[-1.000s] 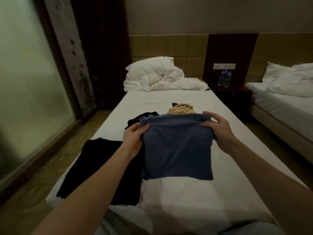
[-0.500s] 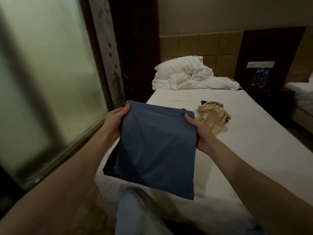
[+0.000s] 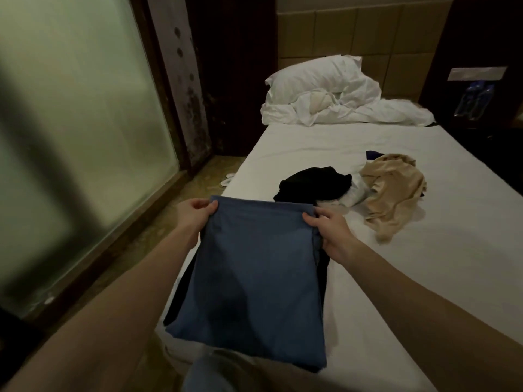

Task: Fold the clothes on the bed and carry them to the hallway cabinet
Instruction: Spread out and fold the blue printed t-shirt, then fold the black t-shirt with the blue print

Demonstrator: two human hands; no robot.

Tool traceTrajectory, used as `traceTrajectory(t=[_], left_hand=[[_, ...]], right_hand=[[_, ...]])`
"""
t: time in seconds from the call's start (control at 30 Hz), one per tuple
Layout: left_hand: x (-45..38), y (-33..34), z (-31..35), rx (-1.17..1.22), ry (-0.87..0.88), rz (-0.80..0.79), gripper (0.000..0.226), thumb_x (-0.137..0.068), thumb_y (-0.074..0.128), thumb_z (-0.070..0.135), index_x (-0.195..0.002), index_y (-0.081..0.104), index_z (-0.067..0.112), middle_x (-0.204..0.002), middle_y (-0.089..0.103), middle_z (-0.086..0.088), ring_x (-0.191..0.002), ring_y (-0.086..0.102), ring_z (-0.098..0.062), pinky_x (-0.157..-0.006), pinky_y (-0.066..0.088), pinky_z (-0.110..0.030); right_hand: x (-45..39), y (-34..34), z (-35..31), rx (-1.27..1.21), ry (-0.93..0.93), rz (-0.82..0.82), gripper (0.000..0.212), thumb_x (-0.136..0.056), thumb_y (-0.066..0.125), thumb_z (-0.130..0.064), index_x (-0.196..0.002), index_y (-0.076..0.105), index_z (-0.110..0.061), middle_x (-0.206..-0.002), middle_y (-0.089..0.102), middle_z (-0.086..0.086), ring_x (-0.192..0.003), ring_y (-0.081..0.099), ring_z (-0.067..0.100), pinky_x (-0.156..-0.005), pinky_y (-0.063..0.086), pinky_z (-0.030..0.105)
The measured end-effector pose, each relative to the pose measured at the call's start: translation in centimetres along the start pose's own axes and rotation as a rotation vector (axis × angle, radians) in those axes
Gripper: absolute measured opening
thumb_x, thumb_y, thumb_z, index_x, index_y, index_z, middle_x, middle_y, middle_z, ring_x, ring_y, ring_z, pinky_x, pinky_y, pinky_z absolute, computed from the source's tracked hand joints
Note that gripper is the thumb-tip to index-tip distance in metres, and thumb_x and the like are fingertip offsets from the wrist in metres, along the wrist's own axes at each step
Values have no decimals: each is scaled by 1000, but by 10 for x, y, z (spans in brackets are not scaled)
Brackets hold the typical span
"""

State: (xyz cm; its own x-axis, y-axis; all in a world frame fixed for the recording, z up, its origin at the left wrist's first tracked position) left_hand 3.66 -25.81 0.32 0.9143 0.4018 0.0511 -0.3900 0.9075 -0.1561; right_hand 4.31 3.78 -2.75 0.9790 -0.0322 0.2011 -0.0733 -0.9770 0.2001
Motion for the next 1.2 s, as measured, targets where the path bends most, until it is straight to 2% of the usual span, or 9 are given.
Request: traceTrajectory(t=[0.1, 0.17, 0.27, 0.33, 0.5, 0.8, 0.93, 1.03, 1.2], left_hand=[[-21, 26, -20, -317, 155, 56, 24, -88, 66, 3, -113, 67, 6, -113, 67, -10, -101, 62, -23, -90, 45, -28], [-20, 45, -32, -651, 473, 35, 23, -86, 61, 1, -105, 69, 12, -117, 65, -7, -109, 59, -26, -101, 43, -36], [2, 82, -53, -955, 938, -250, 25, -93, 55, 26, -110, 70, 14, -128, 64, -3, -126, 53, -23, -118, 27, -41], [17, 102, -67, -1119, 957, -424, 55, -98, 35, 50, -130, 62, 14, -142, 55, -2, -138, 43, -20, -122, 21, -40], [11, 108, -96, -1365, 864, -421, 79, -95, 3, 59, -146, 47, 18, -154, 42, -2, -146, 30, -20, -124, 8, -38], [-46, 129, -73, -1458, 904, -139, 40, -99, 39, 38, -114, 67, 13, -123, 65, -6, -125, 54, -27, -118, 25, -50], [-58, 172, -63, -1416, 832, -376, 36, -97, 45, 32, -130, 52, 20, -130, 59, -1, -119, 55, -23, -106, 37, -38], [-67, 208, -70, -1306, 665, -644, 54, -94, 55, 29, -145, 37, 23, -143, 47, -1, -118, 56, -29, -92, 49, -42], [-88, 233, -83, -1028, 517, -681, 45, -84, 70, 16, -126, 54, 22, -122, 55, -3, -110, 56, -27, -85, 50, -42]], right_hand=[[-18, -7, 18, 505, -191, 173, 56, -83, 67, -8, -137, 54, -14, -134, 55, 11, -122, 54, 26, -101, 43, 32], [-16, -6, 32, 914, -435, 106, 58, -84, 52, -33, -140, 52, -23, -145, 46, 4, -135, 41, 24, -112, 32, 36], [-15, -6, 57, 1390, -530, -123, 74, -84, 15, -60, -149, 39, -32, -161, 22, -10, -150, 12, 13, -122, 7, 45], [-18, -10, 66, 1519, -462, -178, 78, -87, 4, -65, -153, 31, -33, -163, 11, -14, -151, 1, 8, -122, 0, 42], [-30, -28, 66, 1542, -313, -193, 63, -99, 14, -63, -156, 15, -37, -164, 6, -16, -151, -2, 7, -122, -1, 46], [-85, -76, 41, 1151, -206, -50, 62, -100, 49, -21, -155, 22, -22, -149, 44, 9, -134, 43, 28, -105, 38, 38], [-125, -72, 53, 1316, -238, -235, 69, -90, 60, -14, -151, 32, -27, -144, 49, 4, -129, 47, 26, -101, 45, 40], [-152, -71, 59, 1254, -273, -121, 30, -93, 58, -14, -121, 60, -23, -116, 66, 5, -107, 61, 25, -85, 51, 38], [-167, -76, 52, 986, -303, 4, 6, -97, 54, -18, -92, 55, -18, -94, 63, 0, -90, 58, 20, -72, 43, 35]])
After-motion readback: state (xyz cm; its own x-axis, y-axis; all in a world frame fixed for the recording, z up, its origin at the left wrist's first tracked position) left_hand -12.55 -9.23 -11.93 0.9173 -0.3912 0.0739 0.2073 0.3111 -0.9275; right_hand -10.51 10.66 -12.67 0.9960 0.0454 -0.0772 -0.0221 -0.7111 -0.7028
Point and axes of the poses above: each hand's wrist, its own x-axis away from the middle knuckle, its own y-axis out of the palm, z = x × y, the point moved 2 cm from there along -x, towards the middle knuckle
